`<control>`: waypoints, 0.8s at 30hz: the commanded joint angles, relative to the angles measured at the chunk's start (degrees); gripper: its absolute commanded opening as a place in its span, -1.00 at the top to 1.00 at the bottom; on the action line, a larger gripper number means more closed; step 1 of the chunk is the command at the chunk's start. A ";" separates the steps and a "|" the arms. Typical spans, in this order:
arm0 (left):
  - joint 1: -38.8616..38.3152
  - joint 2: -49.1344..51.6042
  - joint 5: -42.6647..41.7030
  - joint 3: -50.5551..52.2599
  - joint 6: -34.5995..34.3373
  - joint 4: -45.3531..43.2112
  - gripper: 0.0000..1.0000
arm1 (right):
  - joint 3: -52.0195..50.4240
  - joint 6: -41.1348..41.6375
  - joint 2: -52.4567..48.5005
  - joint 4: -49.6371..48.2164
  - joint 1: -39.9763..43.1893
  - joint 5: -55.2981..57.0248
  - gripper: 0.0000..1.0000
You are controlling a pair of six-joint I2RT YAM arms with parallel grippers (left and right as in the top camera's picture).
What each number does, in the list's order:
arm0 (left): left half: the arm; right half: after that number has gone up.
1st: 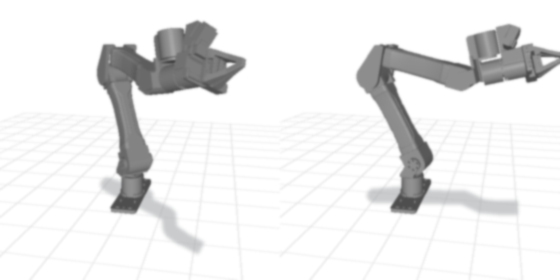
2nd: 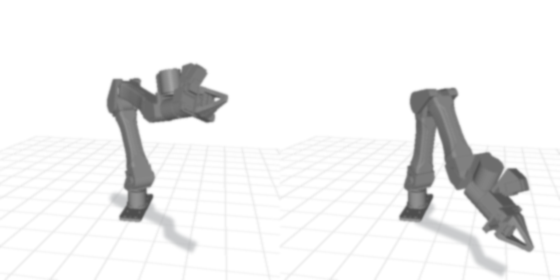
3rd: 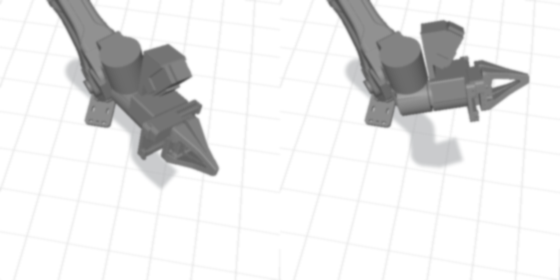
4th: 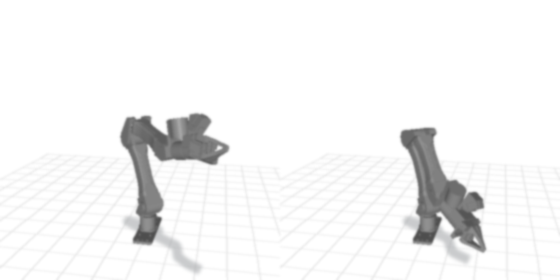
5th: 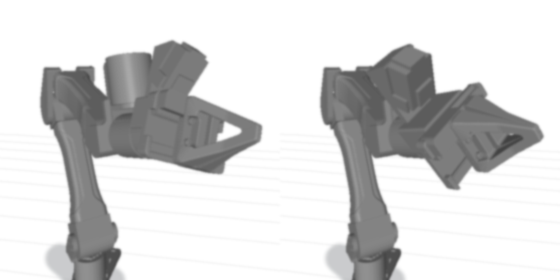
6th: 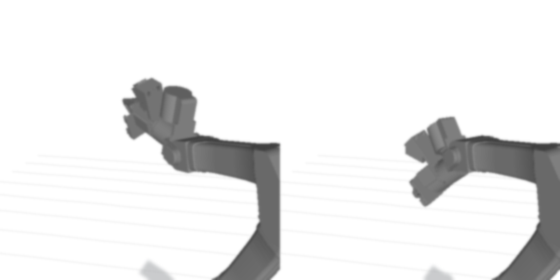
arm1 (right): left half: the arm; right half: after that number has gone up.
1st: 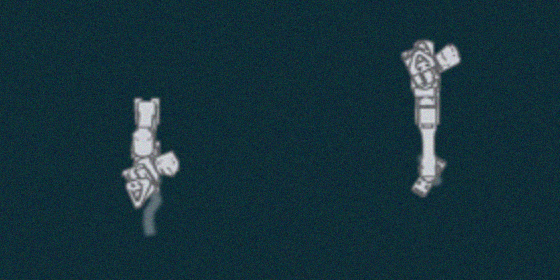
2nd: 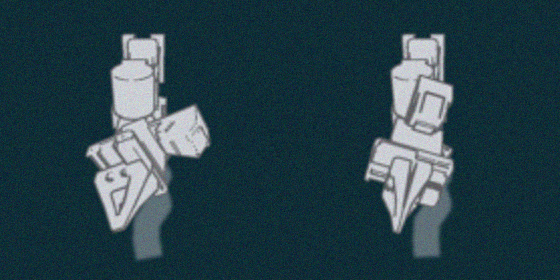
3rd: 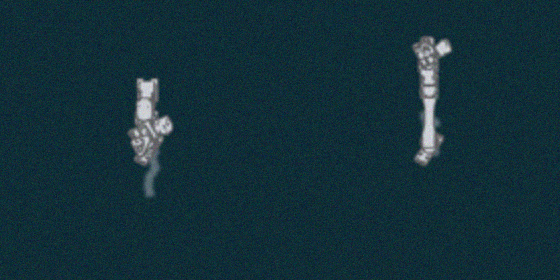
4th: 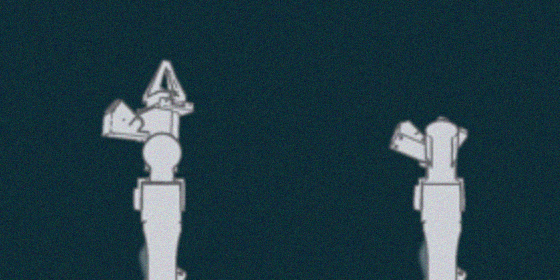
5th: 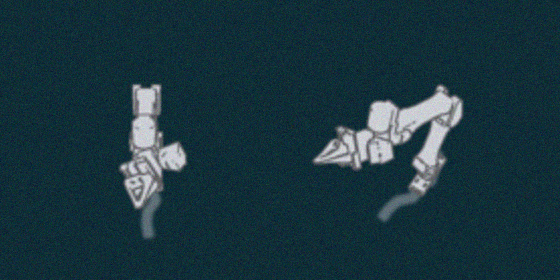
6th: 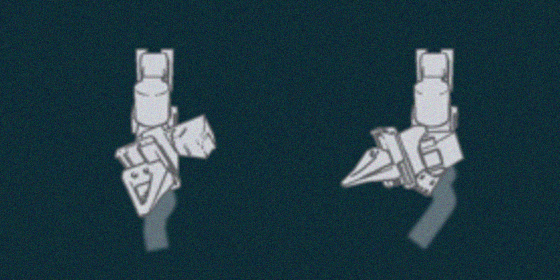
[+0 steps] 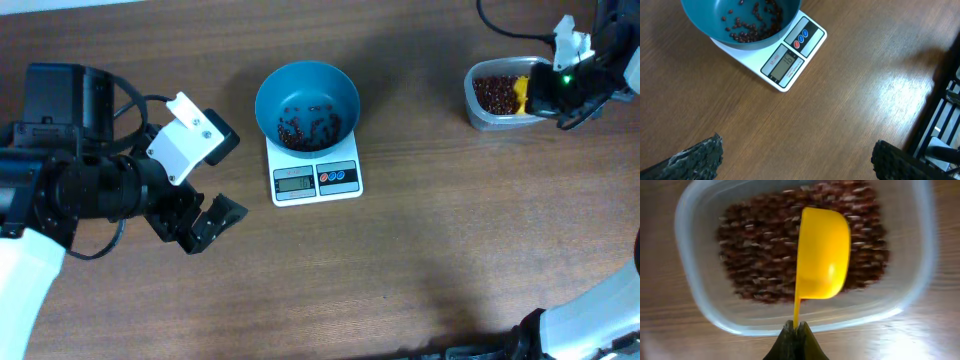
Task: Scoop item into bowl and weigh 50g on scale
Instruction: 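Dip the scoop into the red beans again and lift it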
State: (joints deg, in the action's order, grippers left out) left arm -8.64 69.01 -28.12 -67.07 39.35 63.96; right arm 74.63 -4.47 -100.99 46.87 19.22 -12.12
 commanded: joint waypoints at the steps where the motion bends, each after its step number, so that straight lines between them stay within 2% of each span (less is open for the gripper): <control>1: -0.20 0.04 -1.01 -0.48 -0.76 -0.04 -0.98 | -1.07 0.48 0.11 0.37 -2.16 -8.92 0.92; 11: -0.20 0.04 -1.01 -0.48 -0.76 -0.04 -0.98 | -0.37 0.48 0.11 0.09 1.95 -7.65 0.92; 17: -0.20 0.04 -1.01 -0.48 -0.76 -0.04 -0.98 | -0.24 0.48 0.13 0.11 4.74 -10.40 0.92; 21: -0.20 0.04 -1.01 -0.48 -0.76 -0.04 -0.98 | 4.90 0.48 0.46 4.94 5.29 -12.66 0.92; 24: -0.20 0.04 -1.01 -0.48 -0.76 -0.04 -0.98 | 5.20 0.48 0.44 5.03 5.29 -15.76 0.92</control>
State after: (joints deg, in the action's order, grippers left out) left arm -8.64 69.01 -28.12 -67.07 39.35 63.99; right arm 78.67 -4.27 -101.01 51.72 24.18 -24.84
